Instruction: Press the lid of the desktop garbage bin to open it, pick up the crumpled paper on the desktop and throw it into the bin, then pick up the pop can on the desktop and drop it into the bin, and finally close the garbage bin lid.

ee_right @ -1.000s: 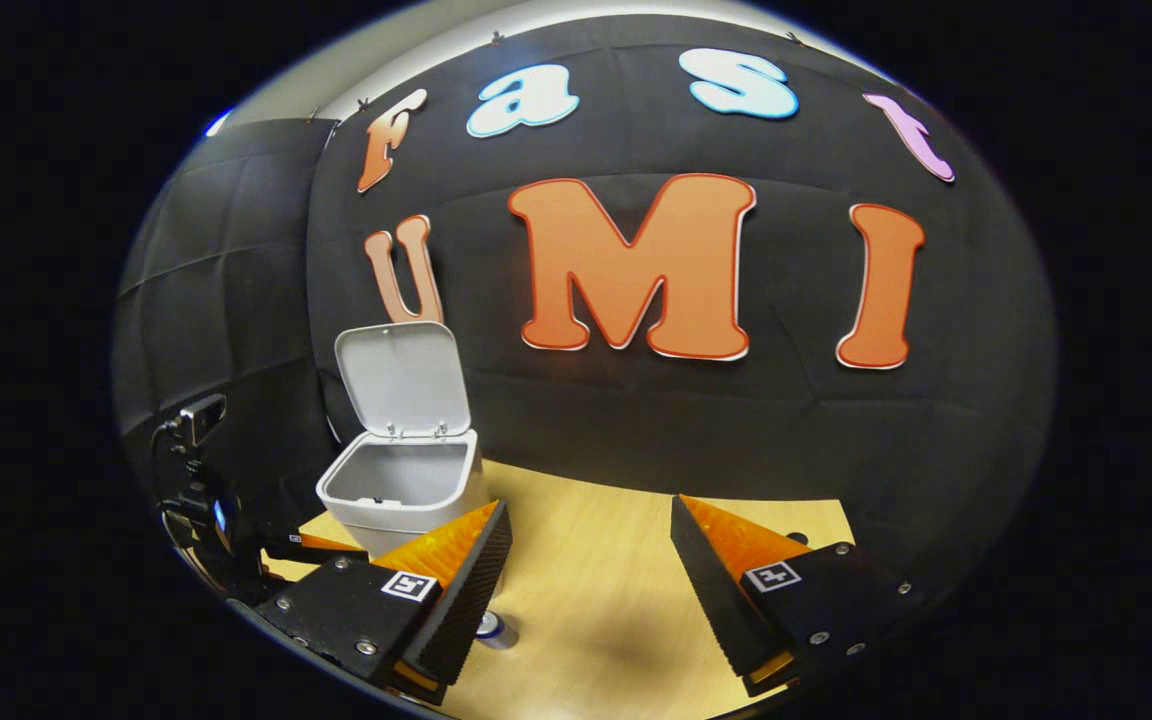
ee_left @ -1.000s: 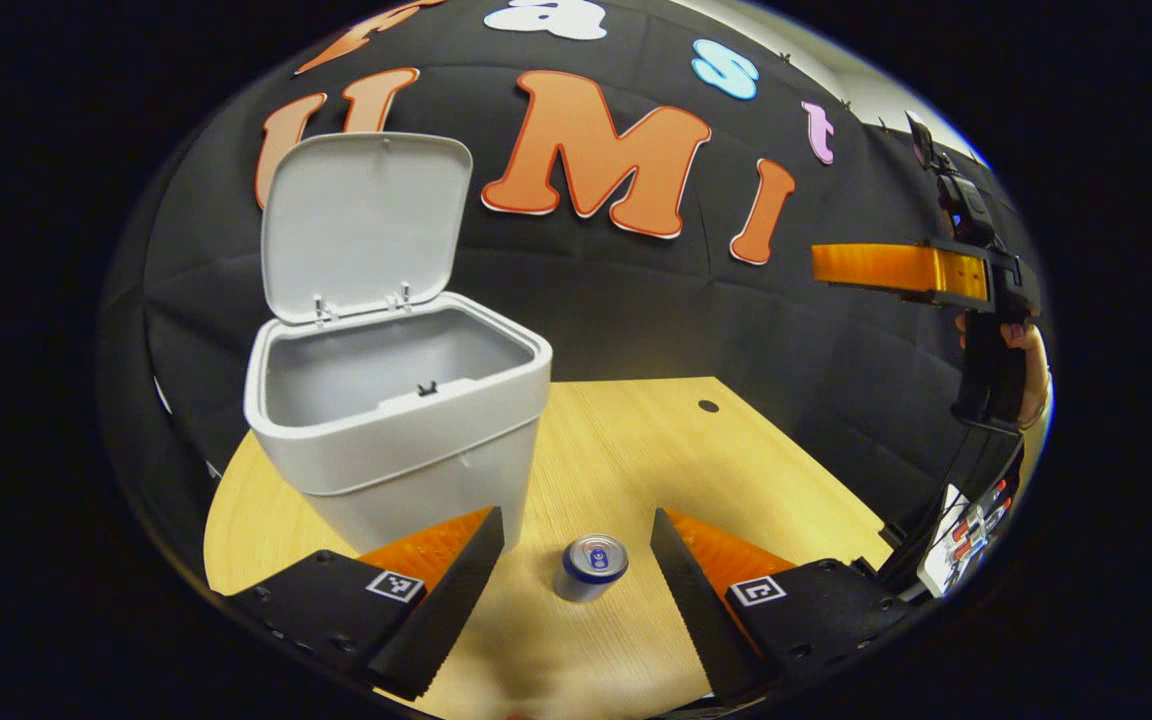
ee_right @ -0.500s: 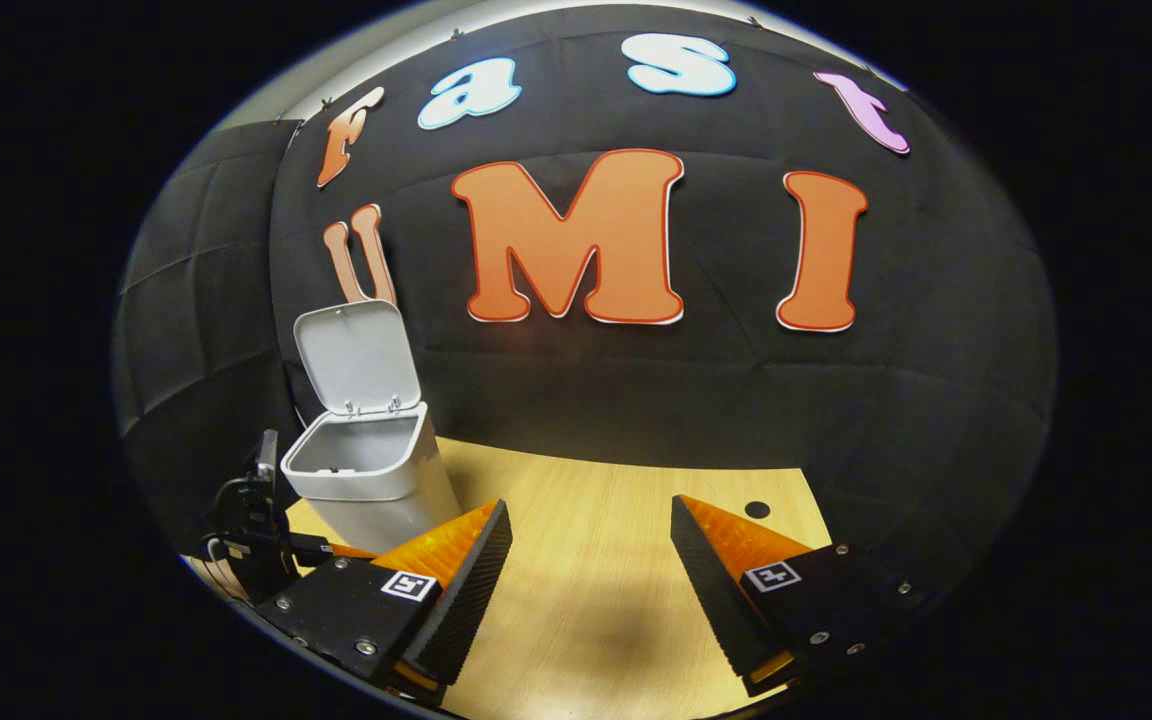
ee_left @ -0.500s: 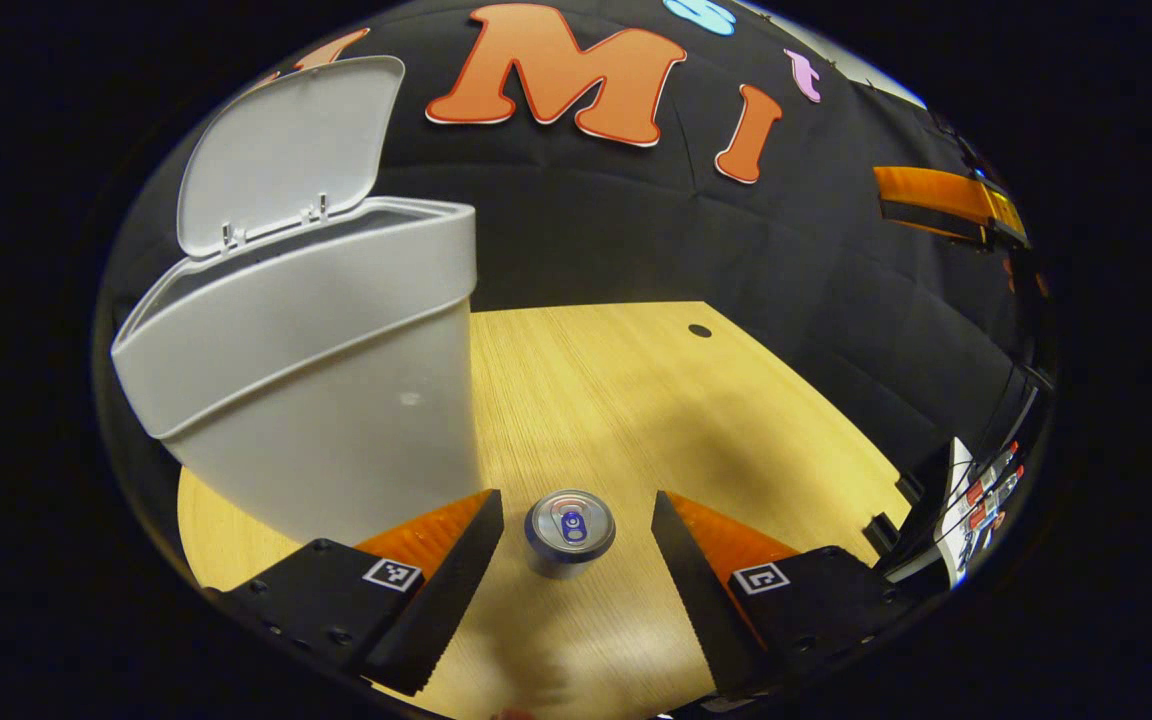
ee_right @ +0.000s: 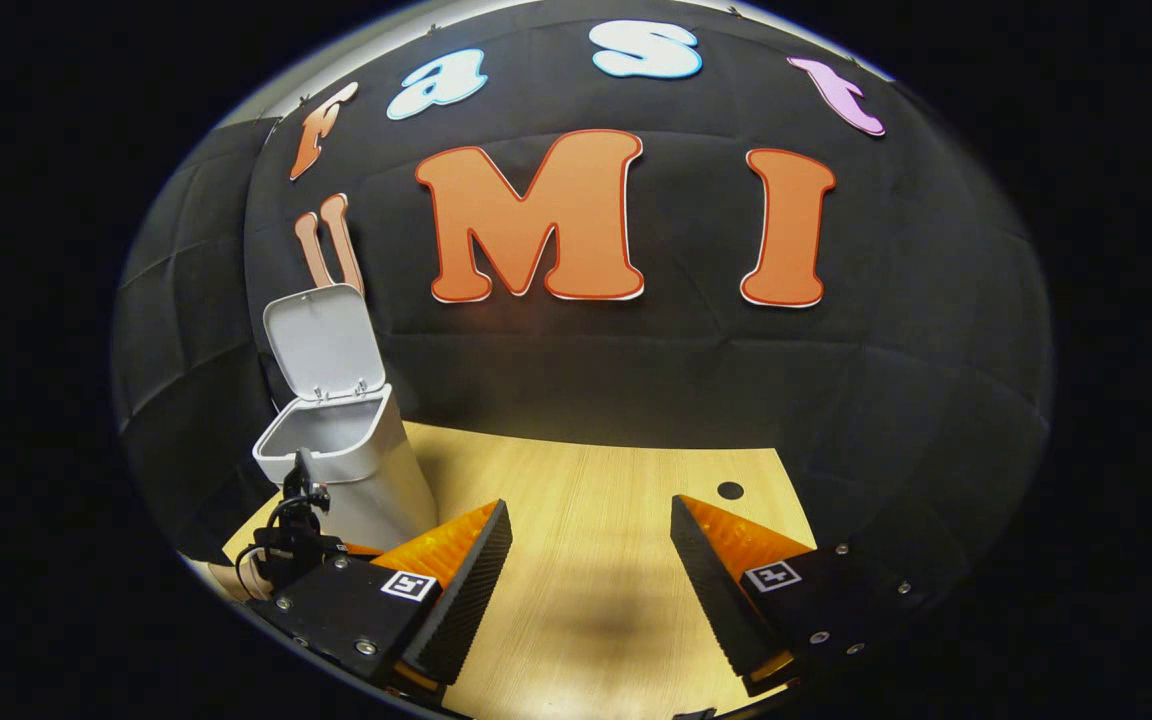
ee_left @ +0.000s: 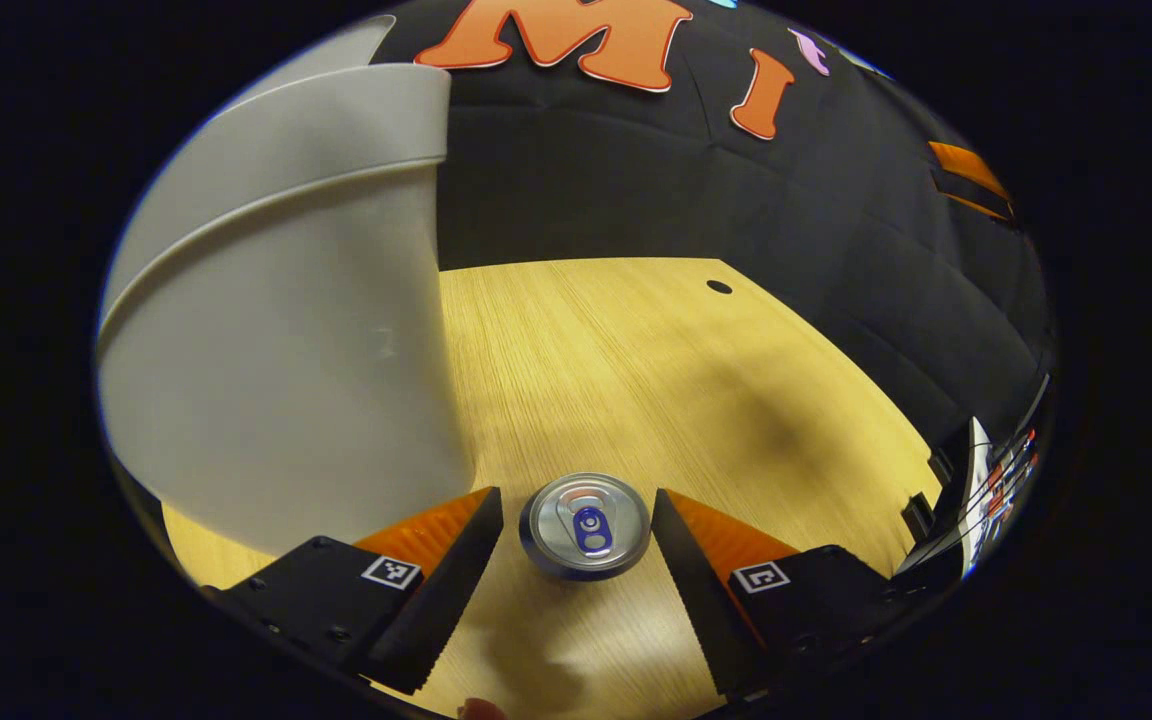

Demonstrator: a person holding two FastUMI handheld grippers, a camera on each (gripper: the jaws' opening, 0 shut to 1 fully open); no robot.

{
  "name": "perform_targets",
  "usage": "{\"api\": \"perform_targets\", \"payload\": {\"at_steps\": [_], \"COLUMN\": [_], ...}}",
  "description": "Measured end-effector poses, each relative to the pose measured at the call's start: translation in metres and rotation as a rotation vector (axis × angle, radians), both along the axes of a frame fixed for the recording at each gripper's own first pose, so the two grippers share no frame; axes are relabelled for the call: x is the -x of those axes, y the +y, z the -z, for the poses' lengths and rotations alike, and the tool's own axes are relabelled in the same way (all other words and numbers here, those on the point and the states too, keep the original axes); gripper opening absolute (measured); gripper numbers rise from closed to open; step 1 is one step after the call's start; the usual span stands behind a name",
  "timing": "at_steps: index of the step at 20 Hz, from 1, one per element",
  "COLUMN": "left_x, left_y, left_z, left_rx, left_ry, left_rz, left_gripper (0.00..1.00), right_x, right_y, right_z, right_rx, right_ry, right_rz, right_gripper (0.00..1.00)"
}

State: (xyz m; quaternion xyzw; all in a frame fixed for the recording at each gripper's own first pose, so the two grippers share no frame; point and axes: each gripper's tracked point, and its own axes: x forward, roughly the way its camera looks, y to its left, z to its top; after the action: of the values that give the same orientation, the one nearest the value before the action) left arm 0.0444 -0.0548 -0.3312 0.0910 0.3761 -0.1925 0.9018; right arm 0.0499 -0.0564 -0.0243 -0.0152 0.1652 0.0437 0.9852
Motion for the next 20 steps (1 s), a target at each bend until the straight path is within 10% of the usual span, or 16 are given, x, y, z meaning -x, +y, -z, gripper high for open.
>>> {"api": "perform_targets", "payload": {"at_steps": [20], "left_x": [-0.007], "left_y": [-0.005], "left_z": [0.027], "left_rx": [-0.024], "left_ry": [-0.002], "left_rz": [0.02], "left_gripper": [0.85], "right_x": [0.005], "right_y": [-0.003], "right_z": [0.03], "right_rx": [-0.021], "right_ry": [0.069], "right_rz": [-0.006], "right_gripper": [0.96]}}
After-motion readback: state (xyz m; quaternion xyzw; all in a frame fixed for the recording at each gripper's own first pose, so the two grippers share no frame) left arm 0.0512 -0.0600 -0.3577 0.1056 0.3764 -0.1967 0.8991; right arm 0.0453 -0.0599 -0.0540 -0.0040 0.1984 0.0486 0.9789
